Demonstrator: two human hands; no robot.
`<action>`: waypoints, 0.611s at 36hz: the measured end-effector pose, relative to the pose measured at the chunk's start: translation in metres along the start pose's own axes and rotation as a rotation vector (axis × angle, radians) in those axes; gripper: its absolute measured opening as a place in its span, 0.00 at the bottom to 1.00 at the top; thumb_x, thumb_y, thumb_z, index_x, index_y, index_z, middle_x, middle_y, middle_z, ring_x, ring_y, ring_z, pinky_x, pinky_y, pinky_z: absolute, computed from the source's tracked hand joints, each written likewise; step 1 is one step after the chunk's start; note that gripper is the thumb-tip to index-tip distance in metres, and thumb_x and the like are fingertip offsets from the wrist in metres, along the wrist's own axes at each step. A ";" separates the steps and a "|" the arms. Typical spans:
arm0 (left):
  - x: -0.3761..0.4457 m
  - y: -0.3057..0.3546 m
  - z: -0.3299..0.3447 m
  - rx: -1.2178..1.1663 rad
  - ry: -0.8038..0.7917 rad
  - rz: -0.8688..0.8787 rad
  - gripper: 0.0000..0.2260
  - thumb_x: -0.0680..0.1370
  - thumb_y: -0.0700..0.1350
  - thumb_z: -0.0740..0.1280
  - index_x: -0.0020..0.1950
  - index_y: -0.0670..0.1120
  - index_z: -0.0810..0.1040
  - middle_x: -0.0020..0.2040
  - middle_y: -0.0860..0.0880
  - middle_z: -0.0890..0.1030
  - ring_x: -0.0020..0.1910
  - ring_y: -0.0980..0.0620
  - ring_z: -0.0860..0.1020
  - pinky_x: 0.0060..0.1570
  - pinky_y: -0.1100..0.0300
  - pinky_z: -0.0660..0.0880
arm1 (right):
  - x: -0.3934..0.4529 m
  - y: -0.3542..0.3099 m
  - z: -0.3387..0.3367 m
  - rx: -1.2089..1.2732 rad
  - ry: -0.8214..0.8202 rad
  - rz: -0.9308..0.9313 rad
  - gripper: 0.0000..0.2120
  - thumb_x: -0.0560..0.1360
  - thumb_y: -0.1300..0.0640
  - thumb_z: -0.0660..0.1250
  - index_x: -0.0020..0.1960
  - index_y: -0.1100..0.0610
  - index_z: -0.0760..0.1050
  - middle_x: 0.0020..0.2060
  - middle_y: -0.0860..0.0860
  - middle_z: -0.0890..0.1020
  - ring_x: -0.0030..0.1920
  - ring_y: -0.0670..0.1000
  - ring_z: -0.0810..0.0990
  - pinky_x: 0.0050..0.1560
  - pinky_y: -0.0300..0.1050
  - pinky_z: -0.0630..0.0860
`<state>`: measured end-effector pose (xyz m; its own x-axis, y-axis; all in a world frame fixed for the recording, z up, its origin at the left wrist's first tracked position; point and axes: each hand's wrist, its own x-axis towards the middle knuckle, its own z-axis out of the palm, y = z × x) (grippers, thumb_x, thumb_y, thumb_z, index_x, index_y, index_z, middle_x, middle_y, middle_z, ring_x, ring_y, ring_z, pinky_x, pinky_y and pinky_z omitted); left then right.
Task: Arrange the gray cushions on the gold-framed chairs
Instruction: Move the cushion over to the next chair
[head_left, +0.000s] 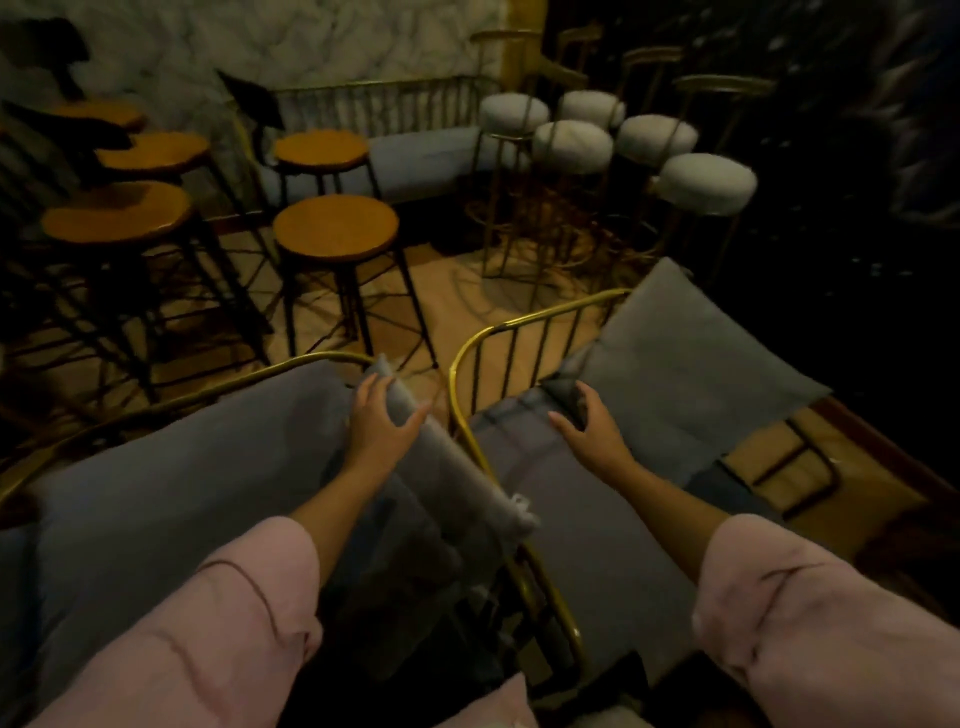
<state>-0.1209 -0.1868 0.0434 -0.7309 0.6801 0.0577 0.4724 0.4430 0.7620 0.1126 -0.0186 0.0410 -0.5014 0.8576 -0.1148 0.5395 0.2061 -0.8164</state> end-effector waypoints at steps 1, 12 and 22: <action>0.003 0.012 0.018 -0.007 -0.017 -0.001 0.29 0.73 0.54 0.71 0.69 0.43 0.70 0.71 0.41 0.69 0.70 0.42 0.68 0.69 0.49 0.65 | 0.003 0.008 -0.018 0.013 0.029 0.023 0.35 0.77 0.52 0.69 0.78 0.58 0.56 0.75 0.59 0.66 0.74 0.59 0.66 0.72 0.54 0.67; 0.039 0.092 0.199 0.246 -0.461 0.023 0.35 0.71 0.63 0.69 0.71 0.45 0.68 0.72 0.42 0.66 0.71 0.40 0.67 0.69 0.48 0.67 | 0.103 0.122 -0.190 -0.134 0.161 0.164 0.36 0.78 0.49 0.68 0.79 0.56 0.54 0.75 0.58 0.65 0.73 0.60 0.66 0.69 0.57 0.68; 0.081 0.124 0.353 0.141 -0.550 -0.402 0.31 0.75 0.56 0.68 0.72 0.42 0.67 0.73 0.41 0.67 0.70 0.40 0.69 0.69 0.48 0.68 | 0.245 0.222 -0.272 -0.405 0.032 0.215 0.38 0.75 0.38 0.67 0.77 0.54 0.59 0.76 0.56 0.66 0.75 0.63 0.63 0.72 0.65 0.63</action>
<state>0.0522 0.1297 -0.0846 -0.5242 0.6283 -0.5748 0.3039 0.7686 0.5629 0.2932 0.3656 -0.0145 -0.3313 0.9139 -0.2347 0.8531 0.1839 -0.4883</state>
